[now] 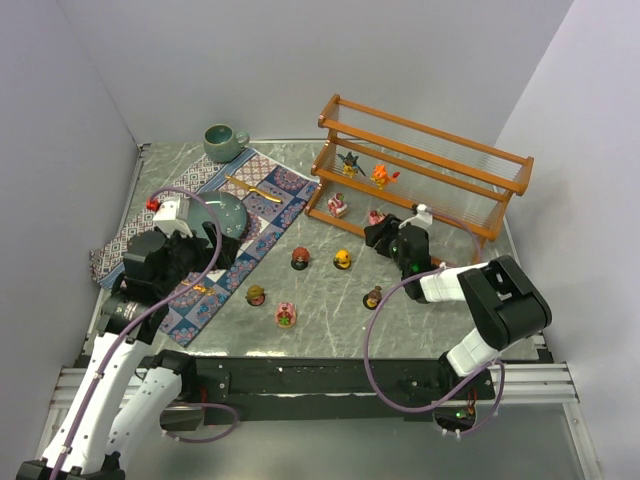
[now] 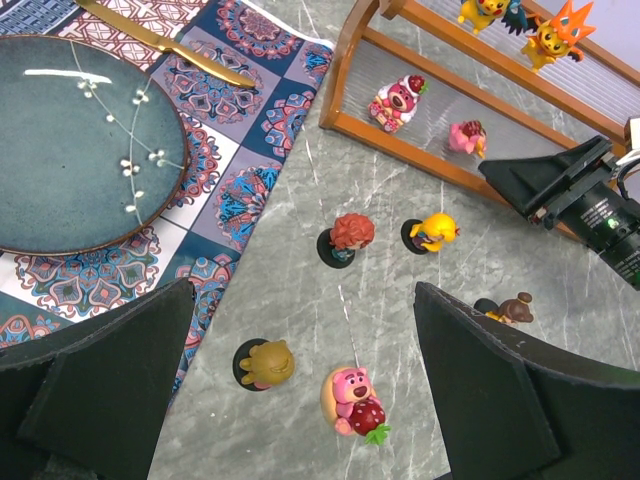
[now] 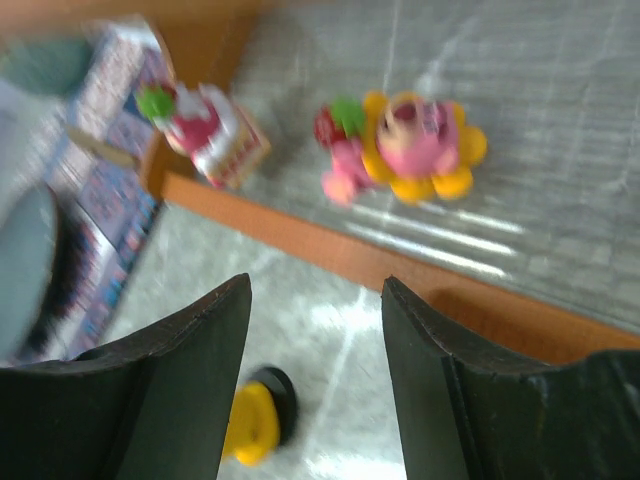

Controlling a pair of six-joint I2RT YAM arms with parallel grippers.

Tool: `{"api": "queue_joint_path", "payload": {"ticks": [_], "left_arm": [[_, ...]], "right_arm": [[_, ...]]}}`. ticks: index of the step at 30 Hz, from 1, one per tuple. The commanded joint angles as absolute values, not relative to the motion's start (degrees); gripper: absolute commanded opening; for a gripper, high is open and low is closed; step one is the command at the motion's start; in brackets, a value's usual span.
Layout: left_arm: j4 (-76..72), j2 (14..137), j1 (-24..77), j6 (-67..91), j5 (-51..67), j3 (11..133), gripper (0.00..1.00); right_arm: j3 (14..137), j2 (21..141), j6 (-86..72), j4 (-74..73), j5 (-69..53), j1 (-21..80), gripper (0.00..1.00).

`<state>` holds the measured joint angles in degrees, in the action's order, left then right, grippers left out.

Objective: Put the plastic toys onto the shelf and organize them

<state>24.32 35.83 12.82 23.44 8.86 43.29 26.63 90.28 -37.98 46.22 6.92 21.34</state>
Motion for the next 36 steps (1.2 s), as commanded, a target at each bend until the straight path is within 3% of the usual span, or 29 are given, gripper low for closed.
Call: {"api": "queue_joint_path", "payload": {"ticks": [1, 24, 30, 36], "left_arm": [[22.15, 34.98, 12.74, 23.47, 10.19, 42.80, 0.97], [22.24, 34.54, 12.75, 23.47, 10.28, 42.63, 0.97], [21.62, 34.80, 12.74, 23.29, 10.28, 42.54, 0.97], [17.59, 37.61, 13.62, 23.38, 15.28, 42.71, 0.97]], "right_arm": [[26.81, 91.84, -44.47, 55.01, 12.30, 21.45, 0.62], [27.25, 98.18, -56.60, 58.26, 16.44, 21.53, 0.57], [23.91, 93.09, -54.58, 58.63, 13.72, 21.53, 0.58], [20.57, 82.28, -49.67, 50.92, 10.64, 21.53, 0.66]]}}
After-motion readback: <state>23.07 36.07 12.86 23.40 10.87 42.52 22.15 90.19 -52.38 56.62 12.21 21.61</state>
